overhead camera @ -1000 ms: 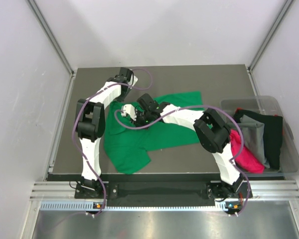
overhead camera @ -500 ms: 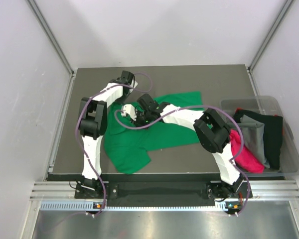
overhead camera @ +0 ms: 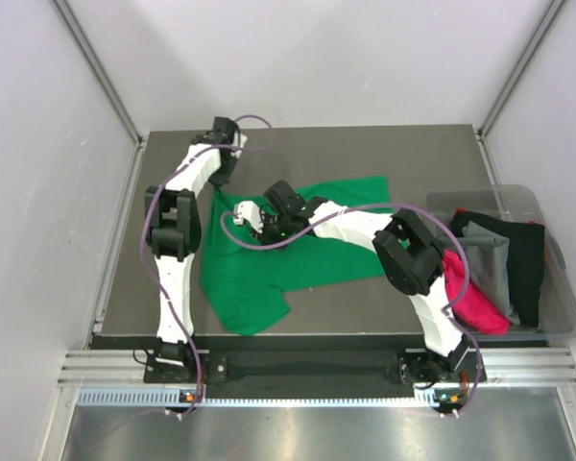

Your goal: Fold and stack the t-shirts

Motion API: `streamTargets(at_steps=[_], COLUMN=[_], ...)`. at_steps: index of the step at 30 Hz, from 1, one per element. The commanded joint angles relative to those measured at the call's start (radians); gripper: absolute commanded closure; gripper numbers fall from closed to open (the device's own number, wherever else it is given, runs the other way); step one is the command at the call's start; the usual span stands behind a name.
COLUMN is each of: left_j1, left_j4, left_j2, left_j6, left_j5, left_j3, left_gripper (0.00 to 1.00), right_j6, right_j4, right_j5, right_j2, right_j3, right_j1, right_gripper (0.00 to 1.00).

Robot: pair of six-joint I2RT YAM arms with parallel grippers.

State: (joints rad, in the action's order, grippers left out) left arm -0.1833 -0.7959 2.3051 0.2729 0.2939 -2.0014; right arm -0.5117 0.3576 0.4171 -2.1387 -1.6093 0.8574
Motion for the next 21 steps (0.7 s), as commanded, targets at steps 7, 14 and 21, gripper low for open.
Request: streamTargets(at_steps=[7, 14, 21], left_j1=[0.174, 0.201, 0.203], left_j4=[-0.048, 0.038, 0.193], left_j2=[-0.012, -0.081, -0.217], left_j6=[-0.241, -0.251, -0.307], left_j5=[-0.340, -0.538, -0.424], left_j3=[-0.005, 0.139, 0.265], left_gripper=[1.00, 0.94, 0.71], right_j6=[-0.019, 0.007, 0.139], right_j4=[-0.032, -0.054, -0.046], right_j5=[0.025, -0.029, 0.026], right_j2=[-0.006, 0.003, 0.010], right_j3=[0.023, -0.004, -0.188], right_j1=[0.017, 0.009, -0.133], right_gripper=[1.00, 0.73, 0.61])
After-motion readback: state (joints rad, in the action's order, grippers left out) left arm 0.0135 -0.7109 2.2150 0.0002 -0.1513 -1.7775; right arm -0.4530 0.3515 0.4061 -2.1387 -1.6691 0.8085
